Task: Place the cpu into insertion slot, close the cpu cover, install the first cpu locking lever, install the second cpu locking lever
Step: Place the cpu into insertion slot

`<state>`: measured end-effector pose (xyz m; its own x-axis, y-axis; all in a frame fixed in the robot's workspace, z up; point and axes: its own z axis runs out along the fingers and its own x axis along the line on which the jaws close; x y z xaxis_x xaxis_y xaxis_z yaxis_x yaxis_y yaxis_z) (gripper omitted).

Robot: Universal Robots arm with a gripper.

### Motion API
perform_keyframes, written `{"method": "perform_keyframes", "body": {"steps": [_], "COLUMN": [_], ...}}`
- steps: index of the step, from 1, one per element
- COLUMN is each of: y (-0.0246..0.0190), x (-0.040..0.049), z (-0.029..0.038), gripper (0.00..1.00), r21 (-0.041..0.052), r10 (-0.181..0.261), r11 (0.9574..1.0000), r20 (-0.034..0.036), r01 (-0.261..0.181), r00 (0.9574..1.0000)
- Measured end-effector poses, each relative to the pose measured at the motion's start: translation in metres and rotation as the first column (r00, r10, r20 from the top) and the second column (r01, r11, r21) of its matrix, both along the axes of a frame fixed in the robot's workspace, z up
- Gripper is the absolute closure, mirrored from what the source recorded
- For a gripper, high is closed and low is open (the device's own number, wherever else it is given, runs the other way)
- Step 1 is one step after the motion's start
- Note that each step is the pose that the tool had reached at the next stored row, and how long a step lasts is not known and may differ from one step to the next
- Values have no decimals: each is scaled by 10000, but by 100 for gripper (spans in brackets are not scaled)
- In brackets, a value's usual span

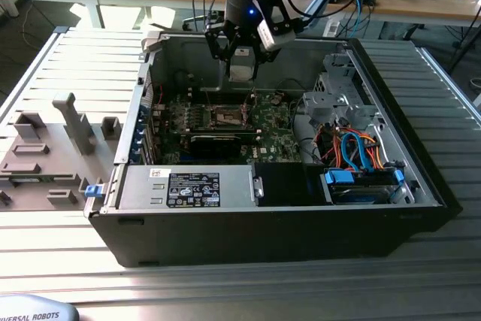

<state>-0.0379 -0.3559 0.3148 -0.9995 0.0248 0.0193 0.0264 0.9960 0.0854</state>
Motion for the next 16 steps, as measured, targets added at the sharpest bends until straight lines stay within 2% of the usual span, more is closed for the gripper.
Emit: {"method": "perform_keyframes", "body": {"steps": [16], "y": [0], "x": [0], "z": [-47], "gripper": [46], "r21": [-2], "r10": [0], "r11": [10000], "r20": [0], "r01": [0], "r00": [10000]}}
